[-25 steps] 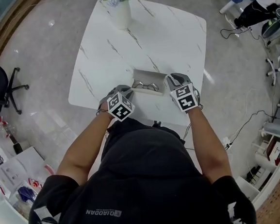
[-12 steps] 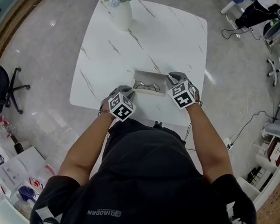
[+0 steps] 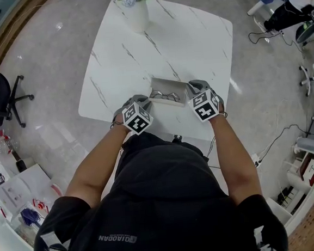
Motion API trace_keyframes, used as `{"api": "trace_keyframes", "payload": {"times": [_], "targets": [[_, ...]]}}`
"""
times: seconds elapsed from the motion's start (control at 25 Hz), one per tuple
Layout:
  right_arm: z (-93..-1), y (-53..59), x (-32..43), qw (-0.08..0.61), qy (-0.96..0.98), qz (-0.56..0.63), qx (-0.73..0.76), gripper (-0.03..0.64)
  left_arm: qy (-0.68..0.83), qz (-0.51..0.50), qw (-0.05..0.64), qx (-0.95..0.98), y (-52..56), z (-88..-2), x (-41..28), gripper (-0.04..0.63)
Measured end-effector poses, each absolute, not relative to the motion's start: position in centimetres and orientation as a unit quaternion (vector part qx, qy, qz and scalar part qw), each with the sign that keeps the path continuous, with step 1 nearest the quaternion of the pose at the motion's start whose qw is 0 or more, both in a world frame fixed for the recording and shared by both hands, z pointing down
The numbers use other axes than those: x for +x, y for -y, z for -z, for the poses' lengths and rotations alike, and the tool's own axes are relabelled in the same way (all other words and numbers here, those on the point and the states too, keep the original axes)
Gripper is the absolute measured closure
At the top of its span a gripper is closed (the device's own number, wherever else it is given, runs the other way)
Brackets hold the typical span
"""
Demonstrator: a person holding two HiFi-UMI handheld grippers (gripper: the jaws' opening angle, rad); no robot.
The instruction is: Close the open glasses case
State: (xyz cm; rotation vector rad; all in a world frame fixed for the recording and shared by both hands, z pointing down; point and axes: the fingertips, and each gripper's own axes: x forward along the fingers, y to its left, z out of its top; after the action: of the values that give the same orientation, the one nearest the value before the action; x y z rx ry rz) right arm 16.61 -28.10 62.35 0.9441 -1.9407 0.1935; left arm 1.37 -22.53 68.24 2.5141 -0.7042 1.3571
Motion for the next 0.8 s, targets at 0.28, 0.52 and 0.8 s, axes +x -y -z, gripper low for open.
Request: {"api": "trace_keyframes", "payload": {"times": [0.28,0.52,0.8], "targets": [[-62.1,27.5,16.4,0.470,0.791,-0.078,0.383,0.592,0.244,-0.454,0.105,0.851,22.6,-68.2,1.3,0.522],[-62.0,27.1,16.4,0.463,0.792,-0.081,0.390,0.592,0.244,-0.452,0.108,0.851,22.6,-68.2,1.3,0.523],[-61.7,26.4,16.2,0.455,0.792,-0.086,0.397,0.592,0.243,-0.454,0.107,0.851,22.5,-68.3,1.3,0.522]]}}
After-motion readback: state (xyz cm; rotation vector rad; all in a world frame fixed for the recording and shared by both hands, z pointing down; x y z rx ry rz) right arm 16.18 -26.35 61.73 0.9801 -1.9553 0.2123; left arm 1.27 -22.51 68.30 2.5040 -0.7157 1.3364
